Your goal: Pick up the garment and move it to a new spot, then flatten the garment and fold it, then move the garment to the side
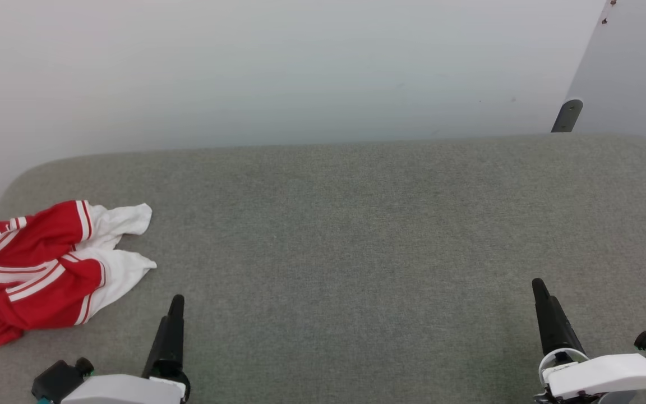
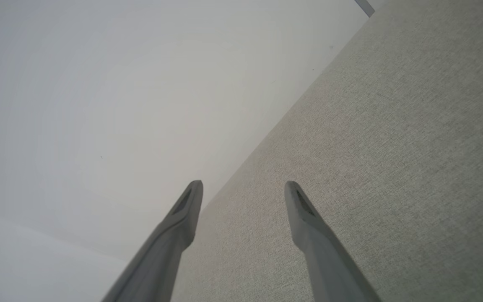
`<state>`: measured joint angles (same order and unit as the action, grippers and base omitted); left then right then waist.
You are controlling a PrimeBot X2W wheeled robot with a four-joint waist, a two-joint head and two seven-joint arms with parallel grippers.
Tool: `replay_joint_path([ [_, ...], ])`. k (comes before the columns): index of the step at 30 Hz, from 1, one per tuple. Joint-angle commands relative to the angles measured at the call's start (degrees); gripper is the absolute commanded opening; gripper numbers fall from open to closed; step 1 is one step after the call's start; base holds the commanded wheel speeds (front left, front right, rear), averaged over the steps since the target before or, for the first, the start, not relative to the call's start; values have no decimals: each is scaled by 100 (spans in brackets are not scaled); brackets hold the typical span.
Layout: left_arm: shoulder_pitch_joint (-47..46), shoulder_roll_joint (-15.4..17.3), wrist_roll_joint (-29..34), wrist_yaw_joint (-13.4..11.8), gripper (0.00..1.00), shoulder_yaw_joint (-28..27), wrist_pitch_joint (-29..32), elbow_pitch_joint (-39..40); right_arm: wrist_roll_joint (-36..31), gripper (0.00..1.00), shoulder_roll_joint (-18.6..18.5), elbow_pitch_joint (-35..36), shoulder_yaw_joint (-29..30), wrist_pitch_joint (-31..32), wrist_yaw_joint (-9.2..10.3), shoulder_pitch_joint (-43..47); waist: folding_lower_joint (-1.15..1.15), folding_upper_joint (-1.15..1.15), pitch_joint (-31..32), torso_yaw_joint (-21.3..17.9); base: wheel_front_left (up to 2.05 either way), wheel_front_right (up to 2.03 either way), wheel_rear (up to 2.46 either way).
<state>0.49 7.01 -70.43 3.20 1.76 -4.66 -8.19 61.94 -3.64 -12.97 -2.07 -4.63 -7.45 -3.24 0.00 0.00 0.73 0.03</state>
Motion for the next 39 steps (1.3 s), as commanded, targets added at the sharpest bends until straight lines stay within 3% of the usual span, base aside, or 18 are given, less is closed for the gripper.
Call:
replay_joint_path([
  [1, -1, 54, 317, -39, 100, 4, -68, 106, -423, 100, -20, 45, 10, -72, -2, -73, 0, 0, 13, 3, 0, 0, 0],
  [7, 59, 87, 1078, -81, 100, -14, -171, 161, -1322, 100, 25, 59, 60, -128, -3, -16, 0, 0, 53, 14, 0, 0, 0],
  [17, 130, 124, 2185, -87, 100, 6, -317, 238, -2281, 100, 72, 175, 116, -143, -3, 97, 0, 0, 97, 32, 0, 0, 0],
  [39, 281, 68, 3740, 89, 100, -93, -637, 338, -3498, 100, 79, 372, 5, -352, -4, 216, 0, 0, 184, 18, 0, 0, 0],
])
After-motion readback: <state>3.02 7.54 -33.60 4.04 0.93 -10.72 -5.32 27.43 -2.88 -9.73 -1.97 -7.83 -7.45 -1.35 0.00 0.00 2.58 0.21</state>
